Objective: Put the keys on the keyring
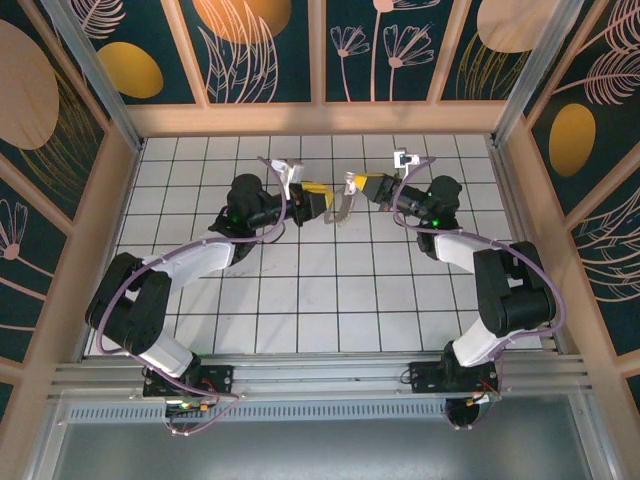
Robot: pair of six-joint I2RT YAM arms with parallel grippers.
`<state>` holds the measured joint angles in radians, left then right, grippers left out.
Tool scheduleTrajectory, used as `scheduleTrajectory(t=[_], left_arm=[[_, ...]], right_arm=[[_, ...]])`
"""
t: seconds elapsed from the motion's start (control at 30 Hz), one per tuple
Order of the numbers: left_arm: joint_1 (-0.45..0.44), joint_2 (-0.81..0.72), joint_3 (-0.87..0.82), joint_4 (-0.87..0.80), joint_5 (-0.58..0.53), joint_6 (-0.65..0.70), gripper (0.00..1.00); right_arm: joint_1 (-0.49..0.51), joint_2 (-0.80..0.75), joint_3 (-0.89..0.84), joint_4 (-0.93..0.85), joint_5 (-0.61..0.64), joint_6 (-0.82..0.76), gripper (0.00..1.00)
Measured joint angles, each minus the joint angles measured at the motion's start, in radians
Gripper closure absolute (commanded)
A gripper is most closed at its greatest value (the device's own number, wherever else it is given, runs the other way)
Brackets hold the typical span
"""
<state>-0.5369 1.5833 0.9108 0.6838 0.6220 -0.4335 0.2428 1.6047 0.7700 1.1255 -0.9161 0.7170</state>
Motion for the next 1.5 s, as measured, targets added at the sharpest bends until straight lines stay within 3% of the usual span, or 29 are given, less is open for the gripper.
scheduleTrajectory(t=[1.5], left_arm=[[-0.071,0.056,0.085,-0.12,-0.075,0.129,0.6]], right_arm=[[0.047,-0.109,0.074,-0.174,0.0,-0.047,1.0]])
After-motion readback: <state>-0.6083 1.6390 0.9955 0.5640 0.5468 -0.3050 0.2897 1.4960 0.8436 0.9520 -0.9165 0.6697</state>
